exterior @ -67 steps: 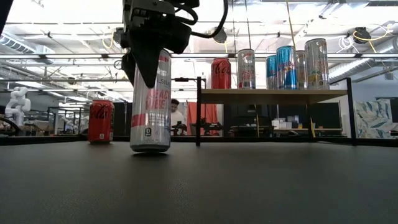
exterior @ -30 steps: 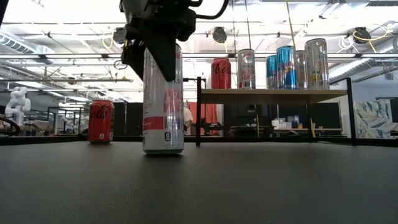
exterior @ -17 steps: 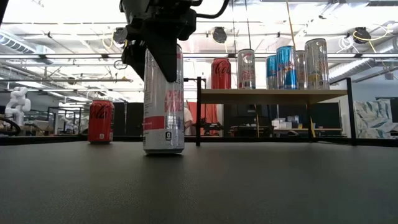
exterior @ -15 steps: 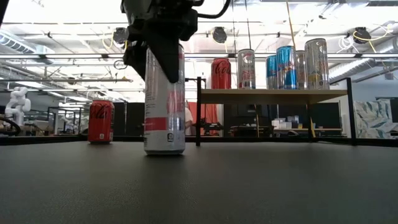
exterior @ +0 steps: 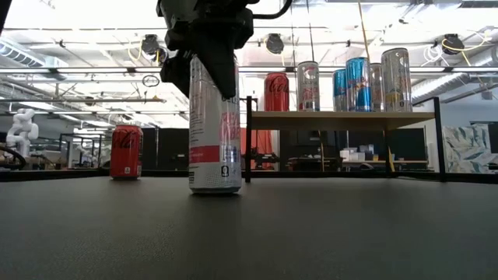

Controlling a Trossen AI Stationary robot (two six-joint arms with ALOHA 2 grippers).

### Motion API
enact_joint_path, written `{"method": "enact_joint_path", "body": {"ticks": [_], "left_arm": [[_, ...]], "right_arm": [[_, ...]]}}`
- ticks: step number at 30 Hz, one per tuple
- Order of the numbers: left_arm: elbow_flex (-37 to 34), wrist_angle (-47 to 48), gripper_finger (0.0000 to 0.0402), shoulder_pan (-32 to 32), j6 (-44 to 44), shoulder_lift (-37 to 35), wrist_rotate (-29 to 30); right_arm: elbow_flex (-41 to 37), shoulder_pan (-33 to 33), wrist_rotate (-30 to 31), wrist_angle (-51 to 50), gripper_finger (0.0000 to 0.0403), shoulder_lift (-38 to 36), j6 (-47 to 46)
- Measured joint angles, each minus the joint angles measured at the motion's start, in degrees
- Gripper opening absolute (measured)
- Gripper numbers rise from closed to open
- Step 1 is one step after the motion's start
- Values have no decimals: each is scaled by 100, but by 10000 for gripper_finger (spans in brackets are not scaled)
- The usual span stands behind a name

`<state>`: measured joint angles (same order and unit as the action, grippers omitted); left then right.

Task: Place canned beverage on shelf
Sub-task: Put the white-pink soda can on the shelf aligned with the other white-pink soda can

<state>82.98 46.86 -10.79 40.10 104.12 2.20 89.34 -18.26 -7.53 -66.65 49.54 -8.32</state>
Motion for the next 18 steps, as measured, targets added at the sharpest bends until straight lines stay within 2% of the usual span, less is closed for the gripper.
{"method": "enact_joint_path", "body": {"ticks": [18], "left_arm": [[0,-15,287,15,-157,-4,-175]], "right_arm": [[0,0,0,2,0,0,0]]}}
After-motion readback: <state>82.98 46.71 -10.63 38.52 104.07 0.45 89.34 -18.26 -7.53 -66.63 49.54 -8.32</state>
